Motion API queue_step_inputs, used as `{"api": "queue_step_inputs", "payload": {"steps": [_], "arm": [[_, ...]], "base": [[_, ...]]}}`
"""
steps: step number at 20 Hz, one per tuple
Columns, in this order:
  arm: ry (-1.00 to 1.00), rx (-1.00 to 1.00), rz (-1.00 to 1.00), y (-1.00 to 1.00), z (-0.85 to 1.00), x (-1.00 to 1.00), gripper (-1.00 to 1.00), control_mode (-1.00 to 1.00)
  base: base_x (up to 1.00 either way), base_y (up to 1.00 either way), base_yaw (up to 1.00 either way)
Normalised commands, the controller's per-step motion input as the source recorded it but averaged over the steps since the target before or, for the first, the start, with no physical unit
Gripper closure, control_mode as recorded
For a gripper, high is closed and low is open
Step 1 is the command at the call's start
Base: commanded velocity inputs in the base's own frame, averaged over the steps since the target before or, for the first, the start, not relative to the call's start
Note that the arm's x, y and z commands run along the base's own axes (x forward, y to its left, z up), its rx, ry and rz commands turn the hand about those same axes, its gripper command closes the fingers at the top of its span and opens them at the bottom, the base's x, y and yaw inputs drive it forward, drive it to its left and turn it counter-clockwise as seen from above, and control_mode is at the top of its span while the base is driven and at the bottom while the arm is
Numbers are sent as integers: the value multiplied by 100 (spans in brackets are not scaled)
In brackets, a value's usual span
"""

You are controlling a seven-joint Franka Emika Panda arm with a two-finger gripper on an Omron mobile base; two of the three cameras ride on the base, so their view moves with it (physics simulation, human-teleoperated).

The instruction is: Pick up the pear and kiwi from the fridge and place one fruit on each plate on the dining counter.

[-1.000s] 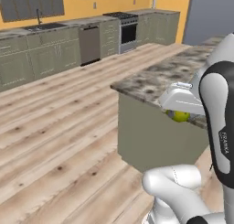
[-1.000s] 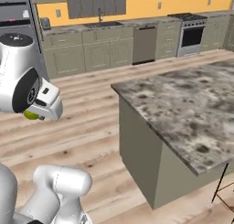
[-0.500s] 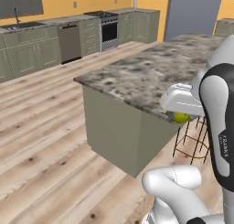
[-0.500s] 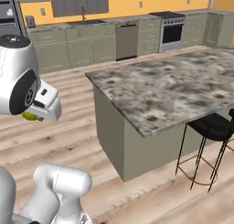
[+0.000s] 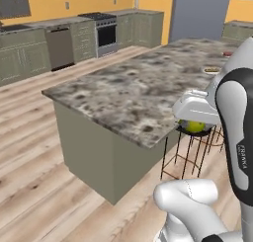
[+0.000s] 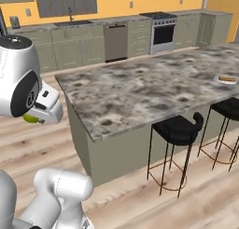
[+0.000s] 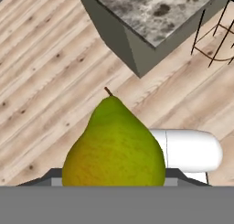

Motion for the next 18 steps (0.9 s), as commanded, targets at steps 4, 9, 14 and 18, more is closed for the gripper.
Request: {"api": "queue_step_inputs", "payload": {"steps": [4,9,14,18], "arm": [[0,0,0,0,0,0,100,100],[0,0,0,0,0,0,100,100],[0,0,0,0,0,0,100,100],[0,0,0,0,0,0,100,100]], "base": [[40,-100,5],[35,-100,6],[8,-100,6],[2,-100,7]]}}
